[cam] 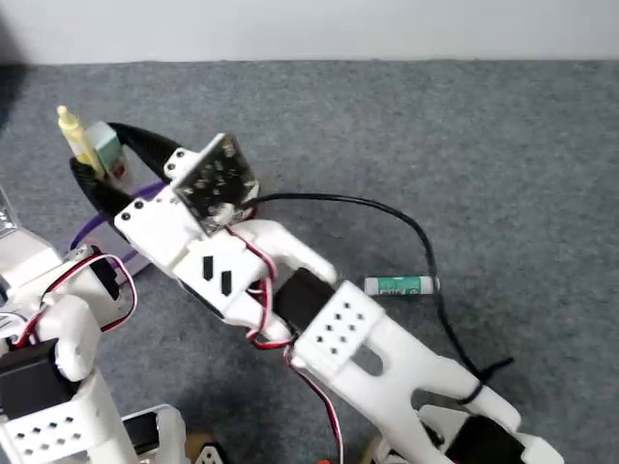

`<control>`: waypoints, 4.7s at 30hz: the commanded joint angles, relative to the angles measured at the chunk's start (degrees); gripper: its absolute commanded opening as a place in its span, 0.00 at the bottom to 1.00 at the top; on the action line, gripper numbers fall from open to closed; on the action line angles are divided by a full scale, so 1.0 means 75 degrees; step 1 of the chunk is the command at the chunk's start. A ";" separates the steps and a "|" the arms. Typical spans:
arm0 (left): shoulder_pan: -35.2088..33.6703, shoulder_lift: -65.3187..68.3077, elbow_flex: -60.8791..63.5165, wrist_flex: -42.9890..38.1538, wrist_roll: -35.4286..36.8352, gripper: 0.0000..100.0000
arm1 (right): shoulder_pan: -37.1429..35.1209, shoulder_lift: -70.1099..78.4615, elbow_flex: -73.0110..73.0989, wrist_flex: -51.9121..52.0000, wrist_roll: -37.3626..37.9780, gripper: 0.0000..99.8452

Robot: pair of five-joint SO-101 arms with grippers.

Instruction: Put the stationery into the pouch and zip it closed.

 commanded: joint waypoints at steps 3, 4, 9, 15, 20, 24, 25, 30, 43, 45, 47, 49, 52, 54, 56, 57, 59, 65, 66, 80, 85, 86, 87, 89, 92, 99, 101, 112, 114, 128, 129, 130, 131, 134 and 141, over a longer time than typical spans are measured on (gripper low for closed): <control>0.0012 0.0152 0.0111 -0.0035 0.0094 0.01 | -0.0029 -0.0381 0.1278 -0.1084 0.0117 0.01; 0.0012 0.0152 0.0111 -0.0035 0.0094 0.01 | -0.0041 -0.0545 0.1594 -0.1213 0.0117 0.01; 0.0012 0.0152 0.0111 -0.0035 0.0094 0.01 | -0.0100 -0.1155 0.2614 -0.1366 0.0117 0.01; 0.0047 0.0152 0.0111 -0.0059 0.0094 0.01 | -0.0123 -0.1178 0.2860 -0.1284 0.0117 0.01; 0.0047 0.0152 0.0111 -0.0047 0.0094 0.01 | -0.0135 -0.1061 0.2813 -0.0393 0.0727 0.11; 0.0047 0.0152 0.0111 -0.0047 0.0094 0.01 | -0.0147 -0.1459 0.2801 0.0252 0.0727 0.26; 0.0047 0.0152 0.0111 -0.0047 0.0094 0.01 | -0.0170 -0.1577 0.2801 0.0404 0.0727 0.26; 0.0047 0.0152 0.0111 -0.0047 0.0094 0.01 | 0.0053 -0.2292 0.2696 0.1155 0.0445 0.19; 0.0047 0.0152 0.0111 -0.0047 0.0094 0.01 | 0.2538 -0.0686 -0.1032 0.5667 -0.3001 0.11; 0.0047 0.0152 0.0111 -0.0047 0.0094 0.01 | 0.2667 -0.0006 -0.1418 0.6089 -0.3141 0.11; 0.0047 0.0152 0.0111 -0.0047 0.0094 0.01 | 0.2690 0.0721 -0.1735 0.6441 -0.3212 0.11; 0.0047 0.0152 0.0111 -0.0047 0.0094 0.01 | 0.2690 0.1495 -0.2110 0.6828 -0.3223 0.11; 0.0047 0.0152 0.0111 -0.0035 0.0094 0.01 | 0.2690 0.2725 -0.2919 0.7297 -0.3423 0.11; 0.0047 0.0152 0.0111 -0.0035 0.0094 0.01 | 0.2690 0.3581 -0.3587 0.7566 -0.3622 0.11; 0.0047 0.0152 0.0111 -0.0035 0.0094 0.01 | 0.2690 0.4437 -0.4325 0.7766 -0.3821 0.11; 0.0047 0.0152 0.0111 -0.0035 0.0094 0.01 | 0.2690 0.4870 -0.4759 0.7859 -0.3915 0.11; 0.0035 0.0152 0.0111 -0.0035 0.0094 0.01 | 0.2690 0.5714 -0.5638 0.8000 -0.4032 0.11; 0.0047 0.0152 0.0217 -0.0047 0.0094 0.01 | 0.2690 0.8117 -0.8217 0.8270 -0.4021 0.11; 0.0047 0.0152 0.0299 -0.0047 0.0094 0.01 | 0.2702 0.8481 -0.8580 0.8270 -0.4009 0.11; 0.0047 -0.0762 0.0627 -0.0082 0.0094 0.01 | 0.2878 1.2208 -1.2612 0.9325 -0.3669 0.11; 0.0047 -0.0973 0.1084 -0.0094 0.0082 0.01 | 0.2983 1.2630 -1.3081 0.9958 -0.3669 0.09; 0.0047 -0.0996 0.1131 -0.0094 0.0082 0.01 | 0.2995 1.2618 -1.3163 1.0028 -0.3669 0.06; 0.0047 -0.1043 0.1155 -0.0094 0.0082 0.01 | 0.2995 1.2618 -1.3257 1.0110 -0.3669 0.02; 0.0047 -0.1137 0.1155 -0.0094 0.0082 0.01 | 0.3018 1.2618 -1.3562 1.0379 -0.3669 0.02; 0.0047 -0.1196 0.1155 -0.0094 0.0082 0.01 | 0.3018 1.2618 -1.4148 1.0989 -0.3528 0.01; 0.0047 -0.1184 0.1143 -0.0035 0.0094 0.01 | 0.2971 1.2360 -1.5297 1.2466 -0.3399 0.01; 0.0047 -0.1184 0.1143 -0.0035 0.0094 0.01 | 0.2948 1.2044 -1.5297 1.2900 -0.3399 0.01; 0.0012 -0.1172 0.1131 -0.0035 0.0527 0.01 | 0.2678 0.9371 -1.5250 1.3111 -0.2954 0.01; 0.0047 -0.1172 0.1131 -0.0035 0.0738 0.01 | 0.2538 0.8914 -1.5238 1.3122 -0.2954 0.01; 0.0047 -0.1172 0.1131 -0.0035 0.0727 0.01 | 0.1565 0.5093 -1.1827 1.3134 -0.2344 0.01; 0.0047 -0.1172 0.1131 -0.0035 0.0727 0.01 | 0.1565 0.4636 -1.1124 1.3122 -0.2344 0.01; 0.0047 -0.1172 0.1131 -0.0047 0.0727 0.01 | 0.1565 0.4202 -1.0444 1.3111 -0.2356 0.01; 0.0047 -0.1172 0.1131 -0.0047 0.0727 0.01 | 0.1565 0.3780 -0.9834 1.3099 -0.2368 0.01; 0.0047 -0.1172 0.1131 -0.0047 0.0727 0.01 | 0.1565 0.2714 -0.8592 1.2900 -0.2391 0.01; 0.0047 -0.0996 0.0756 -0.0082 0.0738 0.01 | 0.1131 0.1201 -0.7736 1.2454 -0.2028 0.01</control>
